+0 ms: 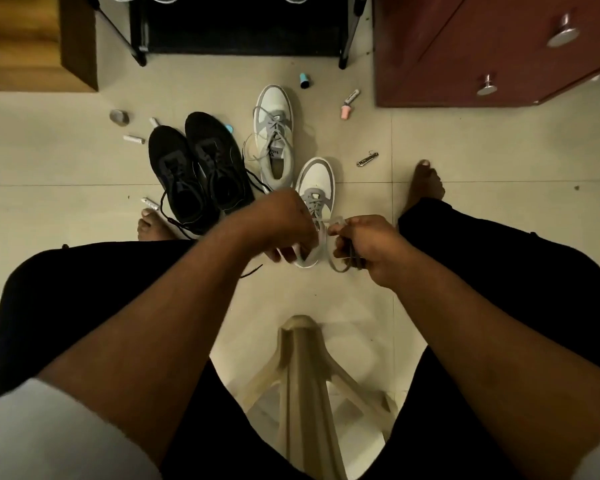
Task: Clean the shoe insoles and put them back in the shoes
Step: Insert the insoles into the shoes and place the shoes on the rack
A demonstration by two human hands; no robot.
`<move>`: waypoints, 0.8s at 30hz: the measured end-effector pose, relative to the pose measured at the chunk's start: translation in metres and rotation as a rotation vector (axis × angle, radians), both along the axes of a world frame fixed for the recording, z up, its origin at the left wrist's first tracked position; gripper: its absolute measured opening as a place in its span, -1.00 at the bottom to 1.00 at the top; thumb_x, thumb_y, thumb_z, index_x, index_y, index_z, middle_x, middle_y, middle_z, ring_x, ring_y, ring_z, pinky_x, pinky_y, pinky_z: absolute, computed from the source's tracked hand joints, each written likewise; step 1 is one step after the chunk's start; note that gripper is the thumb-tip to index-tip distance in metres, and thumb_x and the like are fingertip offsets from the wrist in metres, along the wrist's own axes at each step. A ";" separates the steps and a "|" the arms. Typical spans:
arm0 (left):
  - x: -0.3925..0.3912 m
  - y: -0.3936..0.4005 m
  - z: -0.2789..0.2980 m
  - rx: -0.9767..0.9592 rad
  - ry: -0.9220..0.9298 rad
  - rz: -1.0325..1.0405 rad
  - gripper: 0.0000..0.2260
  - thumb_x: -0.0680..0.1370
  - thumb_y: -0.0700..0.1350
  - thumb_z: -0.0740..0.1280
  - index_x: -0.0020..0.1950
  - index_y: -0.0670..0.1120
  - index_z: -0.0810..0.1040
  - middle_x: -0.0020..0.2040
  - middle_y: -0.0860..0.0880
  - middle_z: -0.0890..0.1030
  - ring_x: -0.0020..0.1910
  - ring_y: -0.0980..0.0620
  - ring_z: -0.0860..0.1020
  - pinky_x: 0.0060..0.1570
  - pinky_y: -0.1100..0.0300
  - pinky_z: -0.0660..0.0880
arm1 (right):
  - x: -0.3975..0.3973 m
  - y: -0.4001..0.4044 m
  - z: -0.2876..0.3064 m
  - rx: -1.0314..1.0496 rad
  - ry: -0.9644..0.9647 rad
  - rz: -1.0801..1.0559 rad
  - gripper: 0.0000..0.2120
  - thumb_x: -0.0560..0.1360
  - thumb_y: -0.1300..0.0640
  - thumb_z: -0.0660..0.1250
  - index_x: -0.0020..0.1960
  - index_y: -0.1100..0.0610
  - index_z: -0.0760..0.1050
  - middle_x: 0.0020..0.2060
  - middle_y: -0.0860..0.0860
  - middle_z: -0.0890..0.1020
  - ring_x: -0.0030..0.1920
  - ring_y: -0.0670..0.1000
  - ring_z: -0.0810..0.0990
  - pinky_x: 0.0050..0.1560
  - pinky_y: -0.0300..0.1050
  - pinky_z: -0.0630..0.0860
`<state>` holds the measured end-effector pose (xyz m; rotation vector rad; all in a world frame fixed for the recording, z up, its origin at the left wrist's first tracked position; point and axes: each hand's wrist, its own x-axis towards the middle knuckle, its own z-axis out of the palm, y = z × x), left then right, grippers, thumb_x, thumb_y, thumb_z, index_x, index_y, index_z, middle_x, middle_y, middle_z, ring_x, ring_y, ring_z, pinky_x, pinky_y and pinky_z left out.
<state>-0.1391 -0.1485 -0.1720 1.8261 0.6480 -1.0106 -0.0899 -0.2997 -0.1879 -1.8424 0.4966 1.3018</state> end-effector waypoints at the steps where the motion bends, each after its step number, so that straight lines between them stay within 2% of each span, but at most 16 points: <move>1: 0.007 0.009 -0.012 0.095 -0.053 -0.056 -0.80 0.53 -0.25 0.40 0.14 -0.13 0.63 -0.01 -0.08 0.67 -0.20 0.01 0.65 -0.34 0.22 0.53 | 0.002 0.000 0.001 -0.004 -0.013 0.026 -0.86 0.56 0.22 0.25 -0.04 0.20 0.59 -0.42 0.04 0.49 -0.40 0.00 0.48 -0.34 -0.22 0.42; 3: 0.018 0.014 -0.036 0.139 -0.182 -0.183 -0.56 0.49 -0.27 0.43 0.35 -0.02 0.52 0.08 -0.02 0.60 0.01 -0.01 0.60 -0.08 0.21 0.51 | 0.004 0.000 0.006 -0.020 -0.063 0.144 -0.85 0.55 0.18 0.27 -0.06 0.22 0.60 -0.44 0.02 0.45 -0.40 0.01 0.45 -0.32 -0.19 0.42; 4: 0.023 0.009 -0.048 0.068 -0.217 -0.232 -0.47 0.48 -0.27 0.45 0.41 0.01 0.46 0.05 0.00 0.57 0.05 0.00 0.58 -0.03 0.24 0.47 | 0.004 0.002 0.010 -0.024 -0.096 0.204 -0.83 0.55 0.15 0.28 -0.09 0.20 0.60 -0.42 0.00 0.45 -0.37 0.01 0.44 -0.27 -0.15 0.42; 5: 0.027 0.002 -0.061 -0.018 -0.228 -0.265 -0.46 0.47 -0.27 0.46 0.42 0.01 0.46 0.00 -0.02 0.57 0.01 0.02 0.57 -0.05 0.27 0.47 | 0.005 0.003 0.013 -0.027 -0.127 0.243 -0.80 0.55 0.11 0.27 -0.13 0.18 0.61 -0.40 -0.03 0.44 -0.34 -0.01 0.42 -0.21 -0.11 0.42; 7: 0.035 -0.009 -0.086 -0.060 -0.255 -0.330 -0.65 0.46 -0.27 0.46 0.24 -0.10 0.61 -0.09 -0.05 0.60 -0.07 -0.01 0.57 -0.13 0.27 0.45 | 0.005 0.001 0.019 -0.018 -0.183 0.244 -0.75 0.58 0.06 0.24 -0.18 0.12 0.59 -0.36 -0.07 0.44 -0.30 -0.04 0.40 -0.14 -0.09 0.44; 9: 0.042 -0.013 -0.110 -0.005 -0.291 -0.292 -0.82 0.44 -0.26 0.48 0.04 -0.19 0.69 -0.12 -0.12 0.65 -0.13 -0.03 0.57 -0.11 0.18 0.47 | 0.005 -0.007 0.018 -0.008 -0.225 0.196 -0.73 0.59 0.04 0.21 -0.21 0.10 0.57 -0.41 -0.09 0.44 -0.33 -0.05 0.39 -0.28 -0.13 0.41; 11: 0.049 -0.012 -0.127 0.027 -0.297 -0.181 -0.84 0.43 -0.27 0.50 0.00 -0.20 0.70 -0.09 -0.17 0.68 -0.17 0.01 0.56 -0.08 0.15 0.53 | 0.005 -0.017 0.013 -0.012 -0.275 0.193 -0.72 0.60 0.05 0.20 -0.23 0.09 0.55 -0.57 -0.17 0.42 -0.41 -0.07 0.34 -0.36 -0.18 0.29; 12: 0.052 -0.009 -0.132 0.042 -0.305 -0.149 -0.83 0.43 -0.27 0.50 0.01 -0.20 0.70 -0.08 -0.17 0.69 -0.19 0.03 0.56 -0.11 0.21 0.53 | 0.003 -0.023 0.010 -0.018 -0.293 0.198 -0.72 0.60 0.06 0.19 -0.23 0.09 0.55 -0.61 -0.17 0.40 -0.44 -0.08 0.33 -0.38 -0.18 0.26; 14: 0.059 -0.002 -0.140 0.064 -0.318 -0.118 -0.82 0.45 -0.25 0.50 0.04 -0.22 0.69 -0.08 -0.14 0.68 -0.29 0.09 0.53 -0.30 0.44 0.45 | 0.001 -0.034 0.002 -0.027 -0.289 0.208 -0.73 0.60 0.07 0.19 -0.20 0.10 0.56 -0.52 -0.12 0.44 -0.43 -0.07 0.37 -0.37 -0.15 0.34; 15: 0.063 0.001 -0.143 0.079 -0.327 -0.106 -0.82 0.45 -0.25 0.49 0.05 -0.23 0.68 -0.09 -0.12 0.67 -0.33 0.12 0.51 -0.36 0.48 0.41 | -0.002 -0.038 -0.005 -0.025 -0.278 0.218 -0.73 0.60 0.08 0.19 -0.19 0.10 0.57 -0.44 -0.05 0.48 -0.40 -0.05 0.42 -0.33 -0.13 0.42; 16: 0.065 0.005 -0.147 0.098 -0.334 -0.094 -0.83 0.46 -0.26 0.48 0.05 -0.23 0.68 -0.10 -0.12 0.67 -0.34 0.11 0.52 -0.33 0.45 0.45 | -0.006 -0.043 -0.015 -0.027 -0.261 0.233 -0.74 0.60 0.09 0.21 -0.19 0.09 0.57 -0.37 -0.02 0.52 -0.33 -0.04 0.48 -0.25 -0.10 0.47; 17: 0.068 0.008 -0.151 0.115 -0.332 -0.077 -0.84 0.47 -0.27 0.47 0.04 -0.23 0.69 -0.10 -0.13 0.69 -0.32 0.06 0.56 -0.25 0.33 0.54 | -0.010 -0.048 -0.026 -0.044 -0.252 0.272 -0.76 0.59 0.11 0.22 -0.20 0.08 0.59 -0.29 -0.02 0.56 -0.25 -0.03 0.52 -0.15 -0.11 0.48; 19: 0.077 0.011 -0.157 0.129 -0.293 -0.065 -0.87 0.47 -0.30 0.46 0.00 -0.23 0.70 -0.15 -0.17 0.69 -0.33 -0.01 0.59 -0.24 0.14 0.61 | -0.022 -0.051 -0.064 -0.111 -0.236 0.411 -0.80 0.56 0.16 0.26 -0.16 0.07 0.62 -0.14 -0.06 0.57 -0.07 -0.05 0.54 0.01 -0.19 0.44; 22: 0.090 0.015 -0.155 0.085 -0.227 -0.176 -0.89 0.49 -0.33 0.44 0.00 -0.23 0.67 -0.23 -0.13 0.65 -0.39 0.03 0.59 -0.33 0.24 0.59 | -0.041 -0.039 -0.139 -0.126 -0.162 0.476 -0.81 0.52 0.14 0.34 -0.23 -0.03 0.61 -0.05 -0.01 0.64 0.04 0.04 0.58 0.17 0.02 0.48; 24: 0.092 0.023 -0.151 0.030 -0.190 -0.220 -0.89 0.50 -0.34 0.41 0.01 -0.24 0.66 -0.21 -0.13 0.67 -0.32 0.00 0.65 -0.27 0.23 0.63 | -0.047 -0.024 -0.181 -0.106 -0.245 0.455 -0.88 0.51 0.18 0.35 -0.18 0.07 0.62 -0.01 0.10 0.63 0.07 0.12 0.57 0.17 0.09 0.48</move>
